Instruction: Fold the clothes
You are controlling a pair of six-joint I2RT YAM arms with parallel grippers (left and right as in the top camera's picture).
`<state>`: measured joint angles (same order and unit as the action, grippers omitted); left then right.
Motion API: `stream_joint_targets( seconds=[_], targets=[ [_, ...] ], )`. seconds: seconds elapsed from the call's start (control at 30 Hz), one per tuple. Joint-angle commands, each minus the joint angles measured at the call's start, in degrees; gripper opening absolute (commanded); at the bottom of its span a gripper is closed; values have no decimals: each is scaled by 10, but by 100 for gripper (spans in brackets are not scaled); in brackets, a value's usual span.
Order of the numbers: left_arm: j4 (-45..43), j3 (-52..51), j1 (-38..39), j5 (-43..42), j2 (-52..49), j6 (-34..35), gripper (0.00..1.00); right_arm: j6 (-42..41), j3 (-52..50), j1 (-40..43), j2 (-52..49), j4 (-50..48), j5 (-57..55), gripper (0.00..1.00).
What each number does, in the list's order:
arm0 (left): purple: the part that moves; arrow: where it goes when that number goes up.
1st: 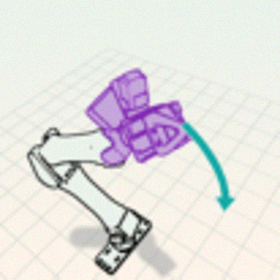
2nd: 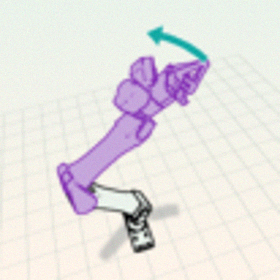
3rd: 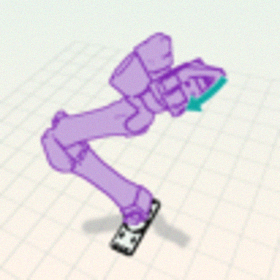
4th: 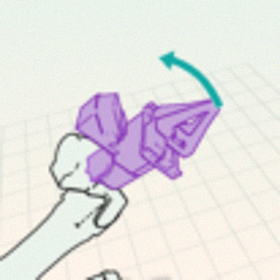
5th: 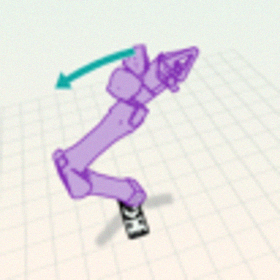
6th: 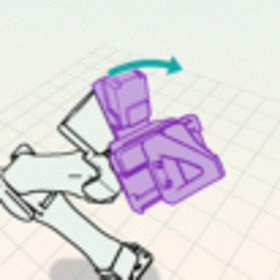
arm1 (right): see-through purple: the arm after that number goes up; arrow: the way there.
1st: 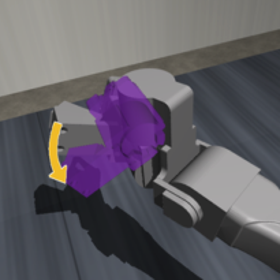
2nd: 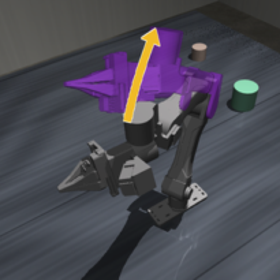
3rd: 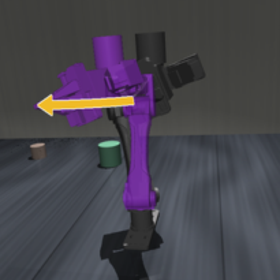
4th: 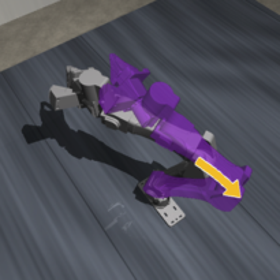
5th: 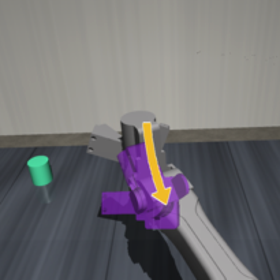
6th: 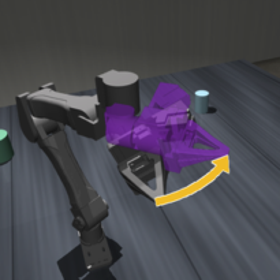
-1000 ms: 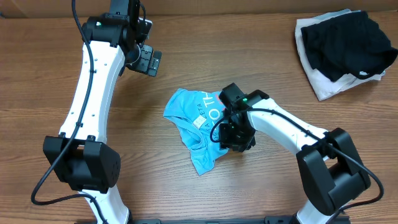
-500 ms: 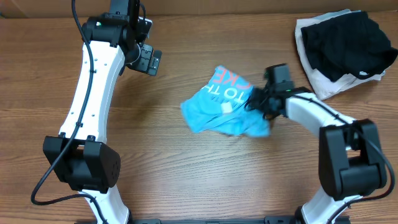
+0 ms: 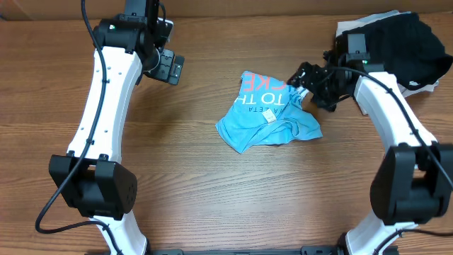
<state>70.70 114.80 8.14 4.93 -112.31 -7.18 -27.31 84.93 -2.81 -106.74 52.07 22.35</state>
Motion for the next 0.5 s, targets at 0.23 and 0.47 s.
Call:
stream_joint_targets(
  seconds=[0.23,0.47],
  targets=[
    [1,3,-3,-5,1,10,100,-392,-63,-83,21,68,-78,100],
    [2,3,-3,-5,1,10,100,-480,-111,-146,21,1,-139,100]
  ],
)
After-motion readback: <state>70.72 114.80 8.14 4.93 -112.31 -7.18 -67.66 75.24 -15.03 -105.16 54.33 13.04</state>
